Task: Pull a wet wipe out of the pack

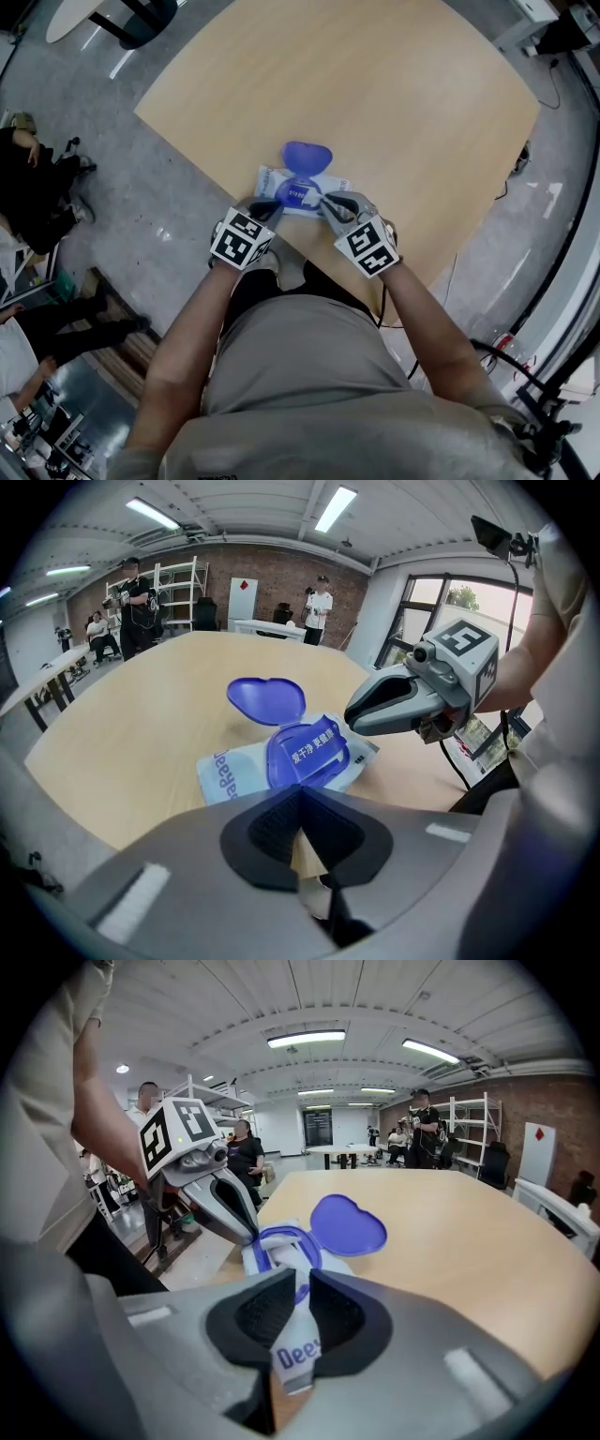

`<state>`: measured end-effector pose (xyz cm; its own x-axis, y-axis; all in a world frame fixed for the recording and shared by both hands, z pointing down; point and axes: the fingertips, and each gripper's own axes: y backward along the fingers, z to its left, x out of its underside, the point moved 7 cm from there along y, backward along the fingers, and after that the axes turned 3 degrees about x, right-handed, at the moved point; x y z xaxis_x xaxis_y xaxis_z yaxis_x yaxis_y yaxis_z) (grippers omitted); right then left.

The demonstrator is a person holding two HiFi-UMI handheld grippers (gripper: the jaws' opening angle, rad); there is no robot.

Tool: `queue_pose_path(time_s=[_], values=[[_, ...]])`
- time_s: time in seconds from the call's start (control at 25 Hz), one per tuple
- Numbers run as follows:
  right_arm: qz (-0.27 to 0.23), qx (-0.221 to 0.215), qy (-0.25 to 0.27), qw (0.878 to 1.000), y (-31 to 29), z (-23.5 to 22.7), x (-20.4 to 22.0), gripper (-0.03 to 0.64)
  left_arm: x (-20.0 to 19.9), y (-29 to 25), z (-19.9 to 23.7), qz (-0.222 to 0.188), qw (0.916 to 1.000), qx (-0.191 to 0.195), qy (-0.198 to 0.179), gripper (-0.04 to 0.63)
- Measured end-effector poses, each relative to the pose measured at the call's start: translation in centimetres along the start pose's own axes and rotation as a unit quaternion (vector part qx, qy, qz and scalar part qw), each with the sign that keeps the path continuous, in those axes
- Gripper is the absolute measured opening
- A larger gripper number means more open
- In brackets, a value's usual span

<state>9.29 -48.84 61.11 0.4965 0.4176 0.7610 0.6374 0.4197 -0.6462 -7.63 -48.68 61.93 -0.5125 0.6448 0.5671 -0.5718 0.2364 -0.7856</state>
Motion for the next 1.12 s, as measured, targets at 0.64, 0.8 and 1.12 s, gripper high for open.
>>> queue_pose_path(time_s=[0.64,0.8,1.12], values=[[0.008,-0.01,0.011,1.0,-1.1,0.6,-0.6,0.002,0.2,0.4,0.1,0.002,1.0,0.0,0.002,0.005],[0.0,-0.009,-0.003,1.0,-0.8,0.5,-0.6,0.002,0.2,0.4,0.2,0.003,1.0,-0.001,0.001,0.005],[-0.024,0.016,-0.02,0.999,1.1,-0.7,-1.1,0.002,0.2,0.1,0.2,0.006,1.0,-0.004,0.001,0.005]])
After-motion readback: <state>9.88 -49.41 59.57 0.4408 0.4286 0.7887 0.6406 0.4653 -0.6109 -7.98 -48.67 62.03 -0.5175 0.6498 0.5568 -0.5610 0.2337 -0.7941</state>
